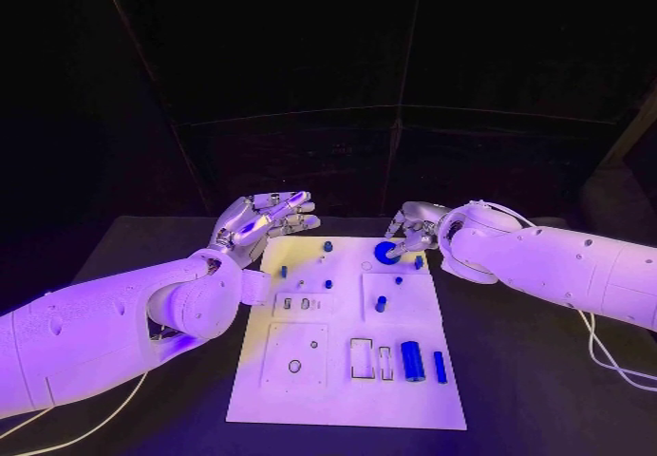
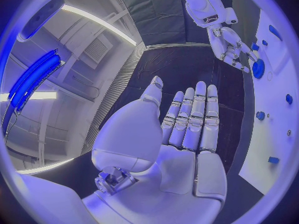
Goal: Assemble the parts on the task board
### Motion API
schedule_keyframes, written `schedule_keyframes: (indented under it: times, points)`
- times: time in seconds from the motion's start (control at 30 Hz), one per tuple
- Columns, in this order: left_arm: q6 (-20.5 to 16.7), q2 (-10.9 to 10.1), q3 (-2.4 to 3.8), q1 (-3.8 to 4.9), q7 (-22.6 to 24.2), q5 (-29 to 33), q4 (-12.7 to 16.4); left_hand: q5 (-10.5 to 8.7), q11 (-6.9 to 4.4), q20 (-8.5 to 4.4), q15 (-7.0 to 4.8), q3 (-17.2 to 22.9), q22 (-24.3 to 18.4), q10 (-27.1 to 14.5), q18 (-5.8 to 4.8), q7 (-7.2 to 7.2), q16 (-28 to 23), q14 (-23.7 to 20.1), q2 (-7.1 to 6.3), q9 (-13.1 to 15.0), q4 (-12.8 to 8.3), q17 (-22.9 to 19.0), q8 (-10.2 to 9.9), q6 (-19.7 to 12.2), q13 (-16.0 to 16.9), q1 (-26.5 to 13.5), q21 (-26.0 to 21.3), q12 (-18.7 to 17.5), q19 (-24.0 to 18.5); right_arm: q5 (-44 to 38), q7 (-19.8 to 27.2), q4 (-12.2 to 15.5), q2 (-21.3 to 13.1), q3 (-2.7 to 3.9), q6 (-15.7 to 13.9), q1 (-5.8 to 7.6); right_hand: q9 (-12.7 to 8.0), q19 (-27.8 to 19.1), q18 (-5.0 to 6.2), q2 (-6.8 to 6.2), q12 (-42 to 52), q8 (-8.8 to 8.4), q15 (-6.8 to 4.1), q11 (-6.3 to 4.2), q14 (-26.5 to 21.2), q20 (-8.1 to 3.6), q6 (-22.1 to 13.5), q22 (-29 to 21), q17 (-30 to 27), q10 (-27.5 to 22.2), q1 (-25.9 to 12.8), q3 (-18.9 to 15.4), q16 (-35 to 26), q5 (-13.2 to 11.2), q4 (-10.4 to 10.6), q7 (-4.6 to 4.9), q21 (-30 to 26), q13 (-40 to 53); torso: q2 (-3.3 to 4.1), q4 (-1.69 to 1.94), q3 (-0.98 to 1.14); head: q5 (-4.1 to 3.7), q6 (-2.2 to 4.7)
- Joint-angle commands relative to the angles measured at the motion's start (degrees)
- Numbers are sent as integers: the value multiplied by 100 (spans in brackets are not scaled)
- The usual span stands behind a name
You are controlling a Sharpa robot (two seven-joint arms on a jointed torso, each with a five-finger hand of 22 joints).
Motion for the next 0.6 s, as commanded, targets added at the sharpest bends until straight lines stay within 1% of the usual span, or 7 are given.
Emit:
schedule_keyframes:
  times: [0.03, 0.2, 0.3, 0.43, 0.5, 0.6]
  points:
    - [94, 12, 2, 10, 35, 12, -4, -14, -11, -11, -2, -4, -4, 30, 84, -1, -33, 29, 51, 4, -46, 7, 19, 31, 4, 14, -31, 7, 31, -14, -123, -31, 40, 2, 114, 12, 4, 81, -40, 24, 129, 31, 49, 13, 515, 6, -36, 59, 1017, 102, 53, -34, 53, 36, -9, 5, 54, 167, -2, -6, 2, -13, -18]
    - [110, 22, -3, 9, 21, 12, -17, -14, -7, -12, -2, -6, -4, 25, 84, 5, -37, 33, 51, 1, -53, 9, 13, 26, 1, 18, -35, 1, 35, -67, -210, -57, 67, 3, 152, 11, -1, 204, -77, 21, 677, 58, 89, 53, 569, 39, -93, 279, 1317, 462, 59, -69, 148, 83, -25, 39, 140, 899, -3, -1, 4, -18, -39]
    - [114, 25, -6, 9, 15, 12, -22, -15, -6, -12, -2, -6, -4, 23, 83, 7, -38, 33, 51, 0, -55, 10, 12, 25, 0, 19, -36, 0, 36, -94, -253, -66, 71, 3, 207, 10, -2, 260, -94, 16, 884, 74, 116, 82, 592, 64, -154, 385, 1432, 606, 48, -76, 181, 90, -27, 65, 180, 1186, -4, -2, 4, -18, -49]
    - [118, 30, -9, 9, 8, 12, -26, -15, -6, -12, -2, -6, -4, 23, 83, 7, -38, 33, 51, 0, -55, 10, 12, 25, 0, 19, -36, 0, 36, -141, -290, -91, 93, 3, 278, 9, 2, 294, -104, 28, 943, 99, 127, 91, 603, 75, -164, 451, 1489, 647, 62, -64, 197, 93, -37, 73, 205, 1270, -5, -6, 2, -21, -55]
    - [120, 32, -10, 9, 6, 12, -27, -15, -6, -12, -2, -6, -4, 23, 83, 7, -38, 33, 51, 0, -55, 10, 12, 25, 0, 19, -36, 0, 36, -150, -297, -107, 106, 3, 302, 9, 2, 295, -104, 31, 944, 103, 128, 92, 604, 76, -164, 454, 1491, 647, 65, -62, 197, 93, -40, 73, 206, 1271, -5, -3, 6, -26, -61]
    - [124, 37, -12, 9, 3, 12, -28, -15, -6, -12, -2, -6, -4, 23, 83, 7, -38, 33, 51, 0, -55, 10, 12, 25, 0, 19, -36, 0, 36, -162, -312, -153, 140, 3, 369, 7, 3, 298, -105, 36, 940, 110, 130, 94, 603, 79, -165, 458, 1489, 640, 73, -56, 197, 93, -45, 74, 209, 1263, -6, 2, 6, -34, -66]
